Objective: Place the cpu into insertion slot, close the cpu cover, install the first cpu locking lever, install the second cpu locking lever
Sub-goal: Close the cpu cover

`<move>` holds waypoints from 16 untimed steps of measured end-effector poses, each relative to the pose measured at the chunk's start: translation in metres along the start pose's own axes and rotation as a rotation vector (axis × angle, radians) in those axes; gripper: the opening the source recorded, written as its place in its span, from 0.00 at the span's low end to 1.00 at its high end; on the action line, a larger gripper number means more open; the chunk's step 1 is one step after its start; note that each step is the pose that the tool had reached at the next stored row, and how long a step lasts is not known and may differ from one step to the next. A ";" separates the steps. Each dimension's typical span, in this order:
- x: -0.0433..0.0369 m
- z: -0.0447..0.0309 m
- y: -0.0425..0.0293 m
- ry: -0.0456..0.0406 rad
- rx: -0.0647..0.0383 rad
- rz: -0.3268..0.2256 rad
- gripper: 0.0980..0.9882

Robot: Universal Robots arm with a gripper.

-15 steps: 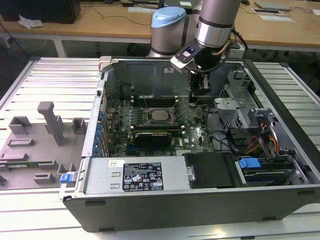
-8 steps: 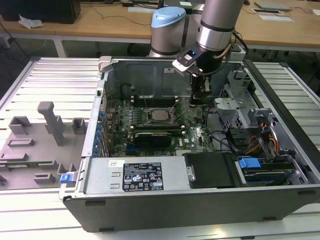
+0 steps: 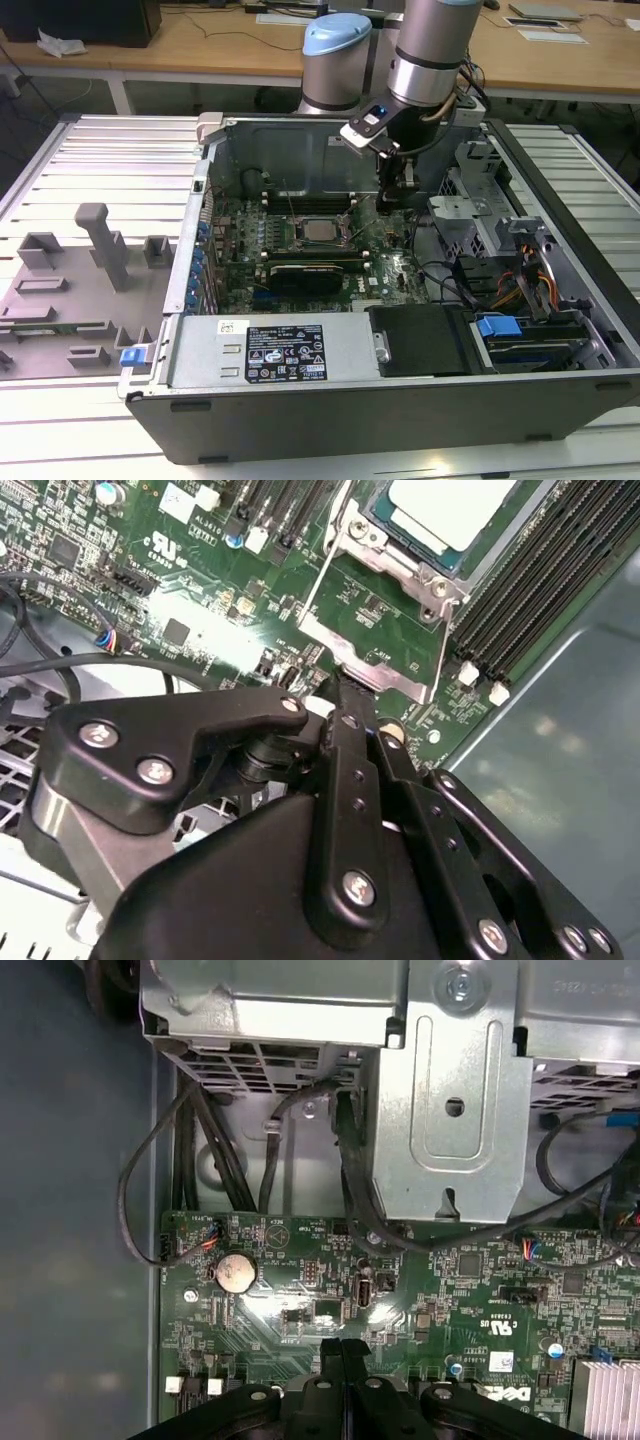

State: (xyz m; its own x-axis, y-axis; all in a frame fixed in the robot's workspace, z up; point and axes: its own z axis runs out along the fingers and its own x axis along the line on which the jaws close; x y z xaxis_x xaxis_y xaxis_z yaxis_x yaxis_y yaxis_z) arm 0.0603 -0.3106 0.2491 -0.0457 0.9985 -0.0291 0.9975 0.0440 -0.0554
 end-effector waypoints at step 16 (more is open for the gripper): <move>0.0015 0.0016 -0.0252 0.0017 0.027 -0.001 0.01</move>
State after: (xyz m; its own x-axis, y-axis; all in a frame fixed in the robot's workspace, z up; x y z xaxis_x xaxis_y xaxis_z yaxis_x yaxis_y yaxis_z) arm 0.0350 -0.3103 0.2489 -0.0462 0.9986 -0.0273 0.9957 0.0439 -0.0819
